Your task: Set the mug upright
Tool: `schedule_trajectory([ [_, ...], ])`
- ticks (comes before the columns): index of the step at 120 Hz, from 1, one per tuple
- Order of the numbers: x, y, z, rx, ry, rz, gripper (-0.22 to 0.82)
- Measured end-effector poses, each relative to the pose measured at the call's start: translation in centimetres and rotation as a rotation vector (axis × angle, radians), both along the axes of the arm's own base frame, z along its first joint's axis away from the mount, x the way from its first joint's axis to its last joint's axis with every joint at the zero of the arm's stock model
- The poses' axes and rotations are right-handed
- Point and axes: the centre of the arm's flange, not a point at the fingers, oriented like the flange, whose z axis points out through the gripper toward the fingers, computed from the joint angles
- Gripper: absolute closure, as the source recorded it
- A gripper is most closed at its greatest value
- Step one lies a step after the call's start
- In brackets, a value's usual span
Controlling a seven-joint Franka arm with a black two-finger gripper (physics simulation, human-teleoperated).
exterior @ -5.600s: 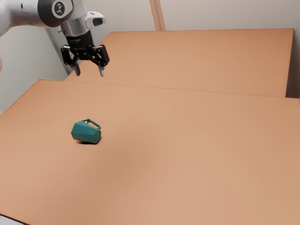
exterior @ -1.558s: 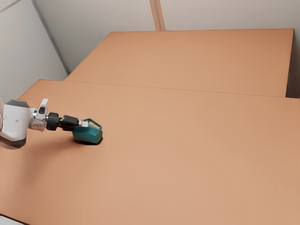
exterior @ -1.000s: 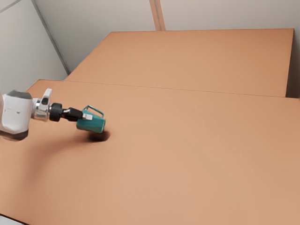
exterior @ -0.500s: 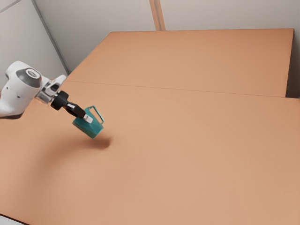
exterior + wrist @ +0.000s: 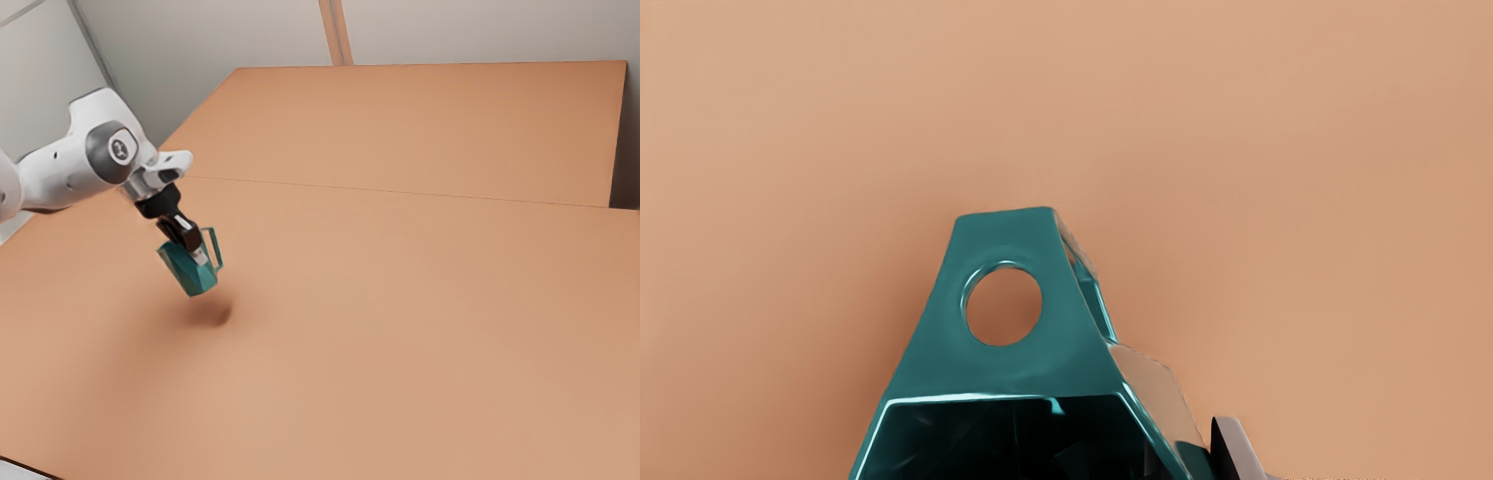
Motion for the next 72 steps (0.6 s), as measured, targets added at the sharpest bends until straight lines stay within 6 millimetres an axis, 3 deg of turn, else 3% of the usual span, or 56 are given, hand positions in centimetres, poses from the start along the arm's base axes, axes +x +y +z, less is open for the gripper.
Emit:
schedule_trajectory([
  [20,-0.3,-2.3,0.8,0.094,0.015,0.036,0.78],
  [46,-2.1,-5.3,0.2,0.185,0.032,0.1,0.77],
  [72,-3.0,-5.8,-1.1,0.256,0.019,0.195,0.77],
])
